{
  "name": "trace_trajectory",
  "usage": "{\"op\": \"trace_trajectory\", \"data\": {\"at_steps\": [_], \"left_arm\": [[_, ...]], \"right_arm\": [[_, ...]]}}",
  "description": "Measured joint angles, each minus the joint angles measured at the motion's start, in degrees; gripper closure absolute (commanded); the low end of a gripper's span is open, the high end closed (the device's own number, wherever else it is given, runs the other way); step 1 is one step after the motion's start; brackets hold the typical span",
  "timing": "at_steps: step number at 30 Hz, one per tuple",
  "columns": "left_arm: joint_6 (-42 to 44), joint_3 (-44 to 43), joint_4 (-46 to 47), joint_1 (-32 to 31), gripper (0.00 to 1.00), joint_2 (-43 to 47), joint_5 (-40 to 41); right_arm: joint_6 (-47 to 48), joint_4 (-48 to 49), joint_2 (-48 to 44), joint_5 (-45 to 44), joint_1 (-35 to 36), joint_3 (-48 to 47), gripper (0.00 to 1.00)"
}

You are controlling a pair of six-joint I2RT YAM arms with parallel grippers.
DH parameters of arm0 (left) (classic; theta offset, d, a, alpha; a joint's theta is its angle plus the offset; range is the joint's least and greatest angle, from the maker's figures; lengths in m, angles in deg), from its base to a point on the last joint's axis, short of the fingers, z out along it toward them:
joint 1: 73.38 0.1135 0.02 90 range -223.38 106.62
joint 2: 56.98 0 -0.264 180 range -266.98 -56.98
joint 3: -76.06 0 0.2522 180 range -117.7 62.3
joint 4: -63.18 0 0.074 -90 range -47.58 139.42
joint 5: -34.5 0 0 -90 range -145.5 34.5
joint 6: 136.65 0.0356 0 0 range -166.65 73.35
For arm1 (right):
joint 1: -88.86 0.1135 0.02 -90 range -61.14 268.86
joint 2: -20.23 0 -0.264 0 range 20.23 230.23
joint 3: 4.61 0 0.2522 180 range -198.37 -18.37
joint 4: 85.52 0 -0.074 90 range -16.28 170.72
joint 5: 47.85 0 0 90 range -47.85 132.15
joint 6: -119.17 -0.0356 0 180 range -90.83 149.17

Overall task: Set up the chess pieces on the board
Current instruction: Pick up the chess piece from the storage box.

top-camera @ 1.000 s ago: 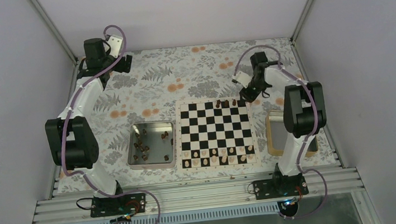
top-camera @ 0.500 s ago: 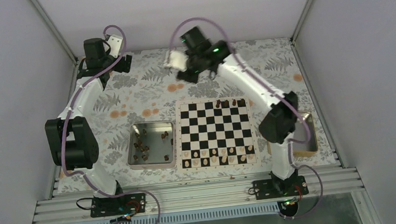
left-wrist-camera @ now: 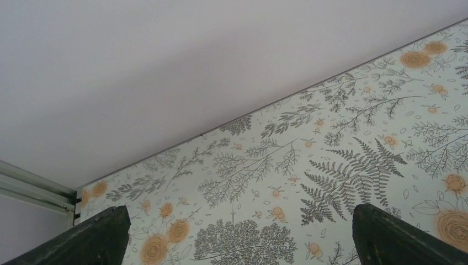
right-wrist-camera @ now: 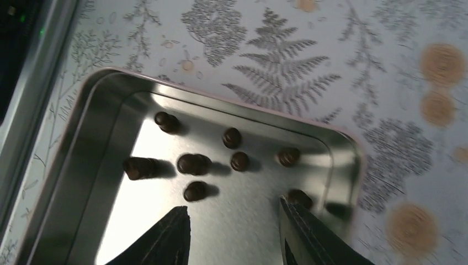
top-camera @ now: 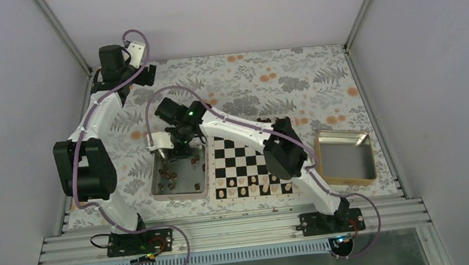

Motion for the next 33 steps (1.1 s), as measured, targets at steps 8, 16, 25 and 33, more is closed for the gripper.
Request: {"op": "trace_trajectory", "data": {"at_steps": [8,16,25,33], "left_arm": [[0.0,0.0,0.0,0.0,0.0,0.2,0.0],[0.0,0.0,0.0,0.0,0.0,0.7,-0.1],[0.0,0.0,0.0,0.0,0.0,1.3,-0.2],[0.0,0.3,0.1,0.0,0.0,1.4,-0.6]], "right_arm": [[0.5,1.6,2.3,4.8,1.8,0.0,0.52],[0.5,1.9,2.3,6.7,2.8,0.3,0.58],[0.5,3.5,4.1,7.5,3.5,1.6,0.6],[0.5,4.4,6.1,7.3,3.5,2.7,0.61]]}}
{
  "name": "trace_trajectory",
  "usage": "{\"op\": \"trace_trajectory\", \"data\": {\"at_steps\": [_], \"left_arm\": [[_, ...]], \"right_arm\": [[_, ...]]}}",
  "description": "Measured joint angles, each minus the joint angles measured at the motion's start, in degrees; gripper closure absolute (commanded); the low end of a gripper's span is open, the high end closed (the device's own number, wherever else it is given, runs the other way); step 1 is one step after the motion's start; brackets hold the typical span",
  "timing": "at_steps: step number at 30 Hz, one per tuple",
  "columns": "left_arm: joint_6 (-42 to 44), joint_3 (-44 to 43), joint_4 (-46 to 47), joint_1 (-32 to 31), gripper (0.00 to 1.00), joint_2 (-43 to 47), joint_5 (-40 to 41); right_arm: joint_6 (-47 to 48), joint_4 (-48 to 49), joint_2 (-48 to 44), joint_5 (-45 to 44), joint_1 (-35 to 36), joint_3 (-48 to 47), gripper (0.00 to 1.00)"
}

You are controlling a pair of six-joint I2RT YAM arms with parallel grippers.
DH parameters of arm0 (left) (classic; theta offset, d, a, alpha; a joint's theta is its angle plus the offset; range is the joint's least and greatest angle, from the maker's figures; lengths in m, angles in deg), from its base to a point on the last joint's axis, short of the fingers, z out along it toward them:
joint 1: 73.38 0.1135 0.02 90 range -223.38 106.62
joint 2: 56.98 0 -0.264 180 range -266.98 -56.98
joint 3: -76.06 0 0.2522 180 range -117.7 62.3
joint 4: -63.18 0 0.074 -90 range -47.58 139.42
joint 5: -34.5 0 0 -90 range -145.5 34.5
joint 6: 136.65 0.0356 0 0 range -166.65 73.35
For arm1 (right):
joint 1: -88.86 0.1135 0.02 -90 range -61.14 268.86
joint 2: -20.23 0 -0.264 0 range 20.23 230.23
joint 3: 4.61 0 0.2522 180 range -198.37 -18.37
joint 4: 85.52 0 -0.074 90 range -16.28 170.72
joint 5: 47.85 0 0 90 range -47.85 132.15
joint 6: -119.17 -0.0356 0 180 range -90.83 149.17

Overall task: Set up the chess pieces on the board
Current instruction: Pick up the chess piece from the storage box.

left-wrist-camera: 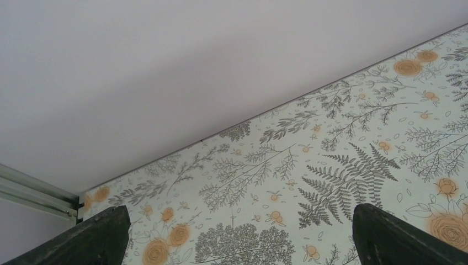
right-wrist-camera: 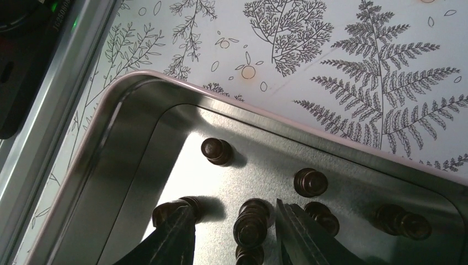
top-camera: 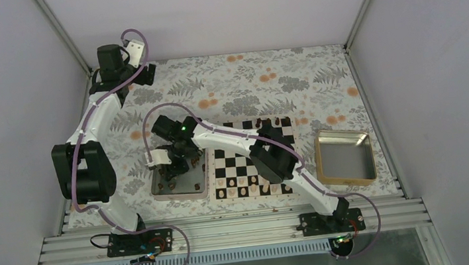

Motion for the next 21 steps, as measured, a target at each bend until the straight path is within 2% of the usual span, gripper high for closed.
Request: {"op": "trace_trajectory", "data": {"at_steps": [17,21], "left_arm": [[0.0,0.1,0.0,0.0,0.0,0.0,-0.6],[0.0,0.1,0.0,0.0,0.0,0.0,-0.8]], "right_arm": [[-0.1,2.6,0.3,-1.6,-0.1,1.1,0.63],[-0.1,3.2,0.8,-2.0,-0.1,1.2,0.7]]}}
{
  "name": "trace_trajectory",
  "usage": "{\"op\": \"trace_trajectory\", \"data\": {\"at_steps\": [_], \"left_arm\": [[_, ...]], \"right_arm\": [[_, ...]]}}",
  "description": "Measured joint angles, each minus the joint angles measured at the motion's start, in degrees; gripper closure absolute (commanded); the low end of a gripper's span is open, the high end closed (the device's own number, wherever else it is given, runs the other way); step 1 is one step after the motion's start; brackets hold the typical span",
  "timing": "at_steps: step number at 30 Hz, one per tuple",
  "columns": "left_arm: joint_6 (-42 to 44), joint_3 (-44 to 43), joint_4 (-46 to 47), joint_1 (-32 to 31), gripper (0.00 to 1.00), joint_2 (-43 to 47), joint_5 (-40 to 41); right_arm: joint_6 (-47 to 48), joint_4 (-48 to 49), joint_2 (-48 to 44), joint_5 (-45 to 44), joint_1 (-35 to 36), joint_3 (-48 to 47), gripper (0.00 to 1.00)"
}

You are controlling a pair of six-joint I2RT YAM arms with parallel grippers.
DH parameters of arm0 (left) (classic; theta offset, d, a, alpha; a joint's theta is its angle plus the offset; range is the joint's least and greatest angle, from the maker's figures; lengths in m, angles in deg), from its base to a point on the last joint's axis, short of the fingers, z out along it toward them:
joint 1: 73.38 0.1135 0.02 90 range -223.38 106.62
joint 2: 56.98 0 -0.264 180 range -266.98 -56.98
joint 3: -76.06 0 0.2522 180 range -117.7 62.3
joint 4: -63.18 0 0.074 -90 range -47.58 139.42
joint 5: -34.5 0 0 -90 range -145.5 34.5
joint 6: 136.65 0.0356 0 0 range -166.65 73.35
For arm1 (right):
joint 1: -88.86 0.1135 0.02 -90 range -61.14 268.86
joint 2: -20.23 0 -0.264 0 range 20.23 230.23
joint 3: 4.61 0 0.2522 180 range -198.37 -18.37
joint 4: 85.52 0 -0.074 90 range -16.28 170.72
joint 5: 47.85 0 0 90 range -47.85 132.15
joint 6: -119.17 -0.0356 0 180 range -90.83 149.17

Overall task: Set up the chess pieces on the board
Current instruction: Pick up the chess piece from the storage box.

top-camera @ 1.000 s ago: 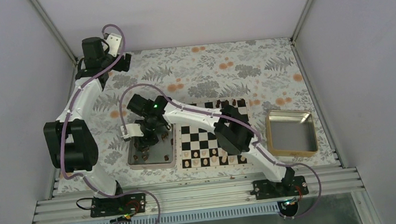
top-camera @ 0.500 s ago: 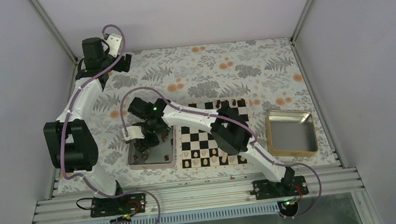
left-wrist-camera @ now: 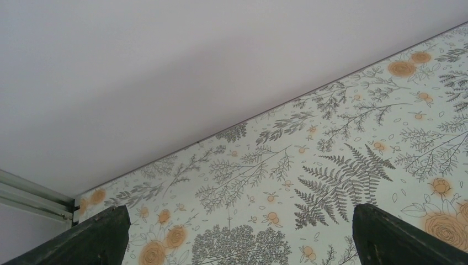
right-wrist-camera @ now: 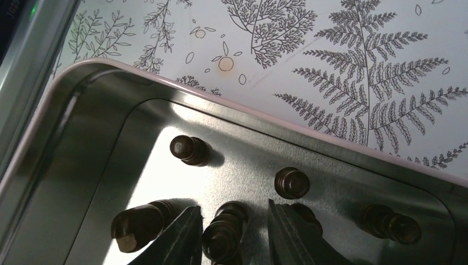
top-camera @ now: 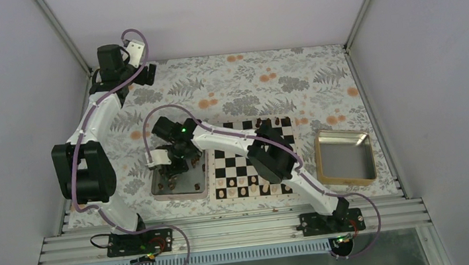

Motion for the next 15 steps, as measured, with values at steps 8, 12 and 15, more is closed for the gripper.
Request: {"op": "trace_trajectory", "data": {"at_steps": [8,12,15], "left_arm": [[0.0,0.0,0.0,0.0,0.0,0.0,-0.2],[0.0,0.0,0.0,0.0,0.0,0.0,-0.3],[0.0,0.0,0.0,0.0,0.0,0.0,-0.4]], "right_arm": [[-0.3,0.5,0.3,-0.4,-0.3,0.0,0.87],[-0.6,0.6,0.3,-0.4,-0.4,0.0,0.9],[-0.7,0.5,0.3,-0.4,-0.9,0.0,0.91]]}}
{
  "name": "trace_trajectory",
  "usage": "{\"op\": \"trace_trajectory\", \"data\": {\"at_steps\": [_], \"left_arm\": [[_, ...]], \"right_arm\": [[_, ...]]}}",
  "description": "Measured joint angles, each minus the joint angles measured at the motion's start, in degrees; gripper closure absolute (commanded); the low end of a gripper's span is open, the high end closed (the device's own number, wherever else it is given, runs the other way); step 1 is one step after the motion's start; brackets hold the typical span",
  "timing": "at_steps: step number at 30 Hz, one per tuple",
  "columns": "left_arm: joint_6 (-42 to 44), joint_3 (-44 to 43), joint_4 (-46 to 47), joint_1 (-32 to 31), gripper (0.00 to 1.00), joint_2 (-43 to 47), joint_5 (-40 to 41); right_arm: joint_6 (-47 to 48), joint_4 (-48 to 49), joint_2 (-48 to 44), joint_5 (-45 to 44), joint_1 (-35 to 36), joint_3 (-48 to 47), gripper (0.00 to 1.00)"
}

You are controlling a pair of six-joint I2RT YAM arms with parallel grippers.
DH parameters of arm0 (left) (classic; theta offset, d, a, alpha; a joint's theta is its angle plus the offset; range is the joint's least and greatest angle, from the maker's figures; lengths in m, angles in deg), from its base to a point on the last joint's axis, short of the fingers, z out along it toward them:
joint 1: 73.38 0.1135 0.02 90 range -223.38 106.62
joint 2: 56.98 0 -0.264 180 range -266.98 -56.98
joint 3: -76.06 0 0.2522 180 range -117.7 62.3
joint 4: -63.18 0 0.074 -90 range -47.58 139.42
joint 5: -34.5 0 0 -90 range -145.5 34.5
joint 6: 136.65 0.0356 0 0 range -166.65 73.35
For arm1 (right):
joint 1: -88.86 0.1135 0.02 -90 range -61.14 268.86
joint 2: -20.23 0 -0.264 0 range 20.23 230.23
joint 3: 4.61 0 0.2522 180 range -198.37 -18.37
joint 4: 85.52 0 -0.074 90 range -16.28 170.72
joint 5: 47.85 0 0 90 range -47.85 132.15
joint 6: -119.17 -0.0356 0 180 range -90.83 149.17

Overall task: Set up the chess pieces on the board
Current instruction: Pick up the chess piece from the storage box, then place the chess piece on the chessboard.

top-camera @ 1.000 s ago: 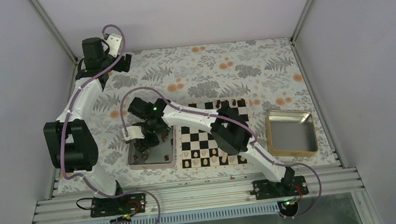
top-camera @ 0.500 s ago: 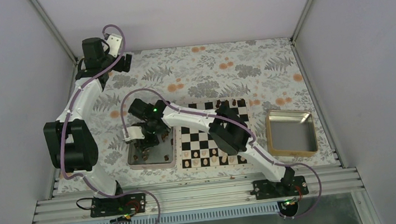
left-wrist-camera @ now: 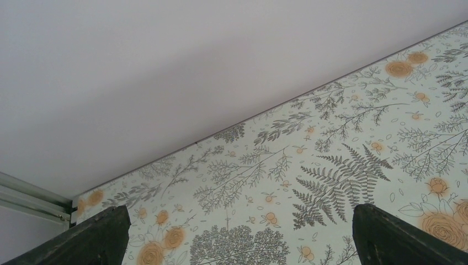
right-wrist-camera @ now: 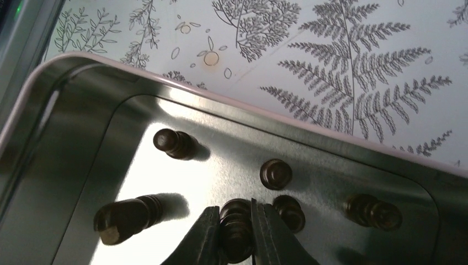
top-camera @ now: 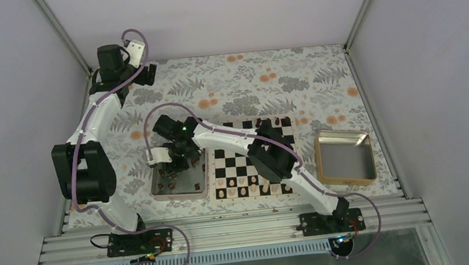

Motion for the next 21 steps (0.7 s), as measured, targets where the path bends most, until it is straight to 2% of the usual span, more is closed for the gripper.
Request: {"op": "trace_trajectory", "data": {"at_steps": [6,12,21], "left_arm": [[0.0,0.0,0.0,0.0,0.0,0.0,0.0],[0.0,0.0,0.0,0.0,0.0,0.0,0.0],[0.0,0.0,0.0,0.0,0.0,0.0,0.0]], "right_arm": [[-0.1,-2.2,-0.6,-0.2,-2.1,-1.2,0.92],[-0.1,-4.8,-7.3,-2.7,-6.9,-1.7,0.92],[-0.5,-4.1,-19.2,-4.7,-21.1,1.0,0.91]]}}
